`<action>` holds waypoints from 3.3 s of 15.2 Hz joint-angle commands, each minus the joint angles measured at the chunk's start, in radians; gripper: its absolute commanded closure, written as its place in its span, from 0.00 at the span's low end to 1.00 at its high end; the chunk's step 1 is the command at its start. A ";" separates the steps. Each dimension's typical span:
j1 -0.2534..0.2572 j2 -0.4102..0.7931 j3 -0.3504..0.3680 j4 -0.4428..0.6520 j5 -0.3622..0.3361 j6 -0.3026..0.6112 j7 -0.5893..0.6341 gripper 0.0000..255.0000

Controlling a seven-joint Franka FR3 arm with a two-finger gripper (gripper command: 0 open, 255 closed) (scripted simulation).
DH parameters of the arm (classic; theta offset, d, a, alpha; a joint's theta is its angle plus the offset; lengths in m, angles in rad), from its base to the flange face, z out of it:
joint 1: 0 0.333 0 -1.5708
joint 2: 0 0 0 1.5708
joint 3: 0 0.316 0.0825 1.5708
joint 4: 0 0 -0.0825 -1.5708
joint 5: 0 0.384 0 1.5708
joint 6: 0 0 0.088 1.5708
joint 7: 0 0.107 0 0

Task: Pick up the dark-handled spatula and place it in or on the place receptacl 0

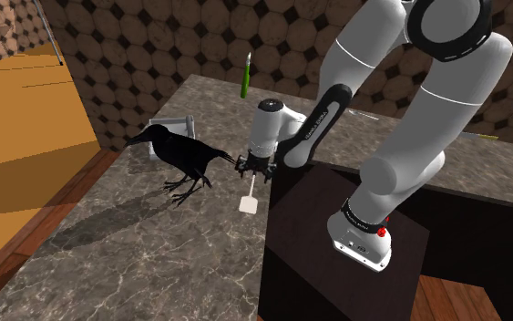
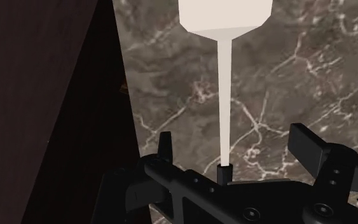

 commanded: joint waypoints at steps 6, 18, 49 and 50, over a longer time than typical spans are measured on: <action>0.017 0.026 -0.031 0.007 -0.068 0.013 0.049 0.00; 0.017 0.026 -0.032 0.007 -0.068 0.013 0.049 1.00; 0.136 -0.550 -0.026 0.044 0.654 -0.515 -0.503 1.00; 0.139 -0.562 -0.031 0.051 0.655 -0.532 -0.505 1.00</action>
